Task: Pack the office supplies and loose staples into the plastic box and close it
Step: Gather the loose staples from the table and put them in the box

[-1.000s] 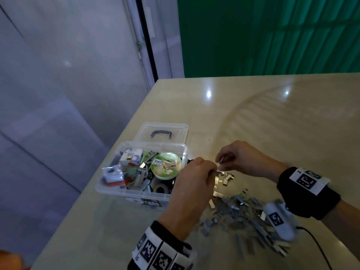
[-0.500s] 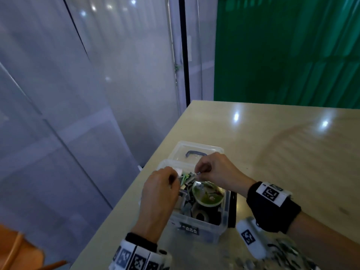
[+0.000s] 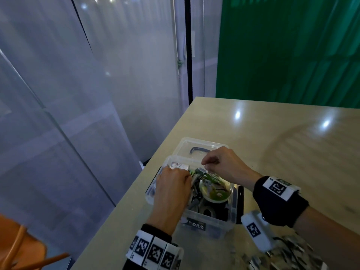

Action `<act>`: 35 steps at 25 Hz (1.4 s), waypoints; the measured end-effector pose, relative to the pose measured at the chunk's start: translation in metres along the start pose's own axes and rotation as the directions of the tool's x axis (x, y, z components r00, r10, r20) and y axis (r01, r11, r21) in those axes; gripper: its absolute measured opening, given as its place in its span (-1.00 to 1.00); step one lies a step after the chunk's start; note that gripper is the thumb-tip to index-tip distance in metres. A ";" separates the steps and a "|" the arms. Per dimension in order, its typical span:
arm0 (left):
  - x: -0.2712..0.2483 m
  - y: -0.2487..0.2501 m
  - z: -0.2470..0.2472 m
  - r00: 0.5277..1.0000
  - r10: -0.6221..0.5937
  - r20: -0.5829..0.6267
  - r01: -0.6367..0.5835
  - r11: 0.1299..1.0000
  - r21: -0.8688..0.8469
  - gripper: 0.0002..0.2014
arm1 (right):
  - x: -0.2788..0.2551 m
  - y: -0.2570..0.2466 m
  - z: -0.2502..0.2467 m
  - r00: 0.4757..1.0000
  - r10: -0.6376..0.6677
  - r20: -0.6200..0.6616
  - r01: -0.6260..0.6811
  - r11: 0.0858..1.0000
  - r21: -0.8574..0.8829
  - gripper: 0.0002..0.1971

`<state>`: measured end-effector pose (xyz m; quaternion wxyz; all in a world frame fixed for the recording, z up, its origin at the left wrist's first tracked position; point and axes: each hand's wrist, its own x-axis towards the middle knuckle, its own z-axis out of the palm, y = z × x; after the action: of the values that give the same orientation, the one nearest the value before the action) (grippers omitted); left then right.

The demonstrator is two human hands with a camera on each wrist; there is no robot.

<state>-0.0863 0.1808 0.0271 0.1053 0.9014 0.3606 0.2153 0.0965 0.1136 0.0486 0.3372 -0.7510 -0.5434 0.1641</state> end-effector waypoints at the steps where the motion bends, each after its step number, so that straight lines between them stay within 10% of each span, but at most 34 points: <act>1: 0.002 0.000 -0.003 1.000 0.001 0.006 -0.001 1.000 -0.010 -0.74 | -0.003 -0.001 -0.004 1.000 -0.010 0.014 0.010 1.000 0.000 -0.90; 16: -0.006 0.115 0.014 0.976 0.204 0.077 -0.178 0.948 -0.263 -0.79 | -0.094 0.030 -0.085 0.997 0.013 0.080 -0.009 0.999 -0.048 -0.95; 21: -0.031 0.168 0.050 0.903 0.338 0.266 -0.263 0.923 -0.282 -0.79 | -0.150 0.077 -0.103 0.973 0.174 0.151 -0.164 0.983 -0.077 -0.89; 35: -0.052 0.144 0.138 0.764 0.230 0.603 -0.218 0.971 -0.094 -0.73 | -0.190 0.148 -0.053 0.867 0.439 0.236 -0.341 0.868 -0.361 -0.49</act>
<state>0.0311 0.0366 -0.0612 0.1974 0.9580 0.1952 -0.0722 0.1660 -0.1075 -0.0373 0.0860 -0.8540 -0.4431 0.2586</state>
